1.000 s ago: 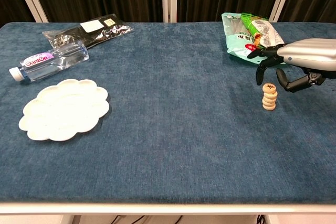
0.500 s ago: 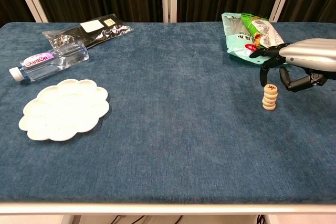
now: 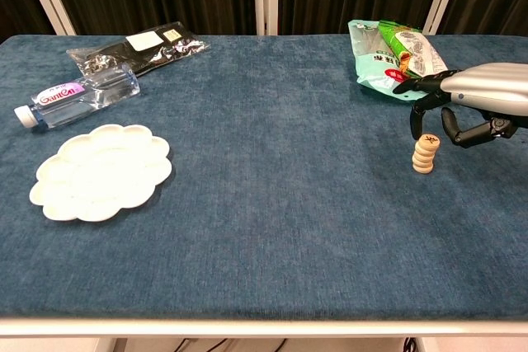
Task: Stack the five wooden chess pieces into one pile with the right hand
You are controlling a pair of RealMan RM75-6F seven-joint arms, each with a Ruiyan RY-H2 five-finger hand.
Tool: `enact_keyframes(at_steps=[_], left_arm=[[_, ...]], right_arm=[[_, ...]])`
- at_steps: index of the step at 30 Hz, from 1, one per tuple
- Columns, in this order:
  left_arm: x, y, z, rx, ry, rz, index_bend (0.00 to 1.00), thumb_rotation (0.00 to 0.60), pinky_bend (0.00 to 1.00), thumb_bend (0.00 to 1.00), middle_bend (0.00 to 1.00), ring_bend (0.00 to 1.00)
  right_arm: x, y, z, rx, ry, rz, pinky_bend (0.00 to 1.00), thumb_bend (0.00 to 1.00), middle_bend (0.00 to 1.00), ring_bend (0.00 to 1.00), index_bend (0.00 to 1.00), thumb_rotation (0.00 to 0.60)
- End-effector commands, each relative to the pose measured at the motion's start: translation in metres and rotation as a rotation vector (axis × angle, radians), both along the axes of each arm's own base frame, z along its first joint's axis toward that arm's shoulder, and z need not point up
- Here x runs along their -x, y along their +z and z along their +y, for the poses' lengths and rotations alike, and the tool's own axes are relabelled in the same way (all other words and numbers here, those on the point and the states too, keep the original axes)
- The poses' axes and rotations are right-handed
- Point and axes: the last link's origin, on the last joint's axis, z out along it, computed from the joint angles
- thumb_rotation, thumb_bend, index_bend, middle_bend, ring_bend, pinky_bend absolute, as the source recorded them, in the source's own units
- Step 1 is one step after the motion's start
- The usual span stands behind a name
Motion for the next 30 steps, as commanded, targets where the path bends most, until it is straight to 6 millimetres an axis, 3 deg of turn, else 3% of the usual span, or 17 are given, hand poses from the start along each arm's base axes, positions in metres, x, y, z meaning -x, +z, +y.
enact_keyframes(at_steps=[1, 26, 30], left_arm=[[0.000, 0.000, 0.000, 0.000, 0.000, 0.000, 0.05, 0.600, 0.00, 0.24, 0.00, 0.00], [0.000, 0.000, 0.000, -0.001, 0.001, 0.001, 0.05, 0.600, 0.00, 0.24, 0.00, 0.00], [0.000, 0.000, 0.000, -0.002, 0.002, 0.000, 0.05, 0.600, 0.00, 0.24, 0.00, 0.00]], right_arm=[[0.000, 0.000, 0.001, 0.000, 0.003, -0.001, 0.00, 0.93, 0.00, 0.00, 0.40, 0.370], [0.002, 0.003, -0.003, 0.035, -0.009, 0.041, 0.00, 0.93, 0.00, 0.00, 0.37, 0.367], [-0.001, 0.010, -0.006, 0.079, 0.000, 0.022, 0.00, 0.92, 0.00, 0.00, 0.25, 0.364]])
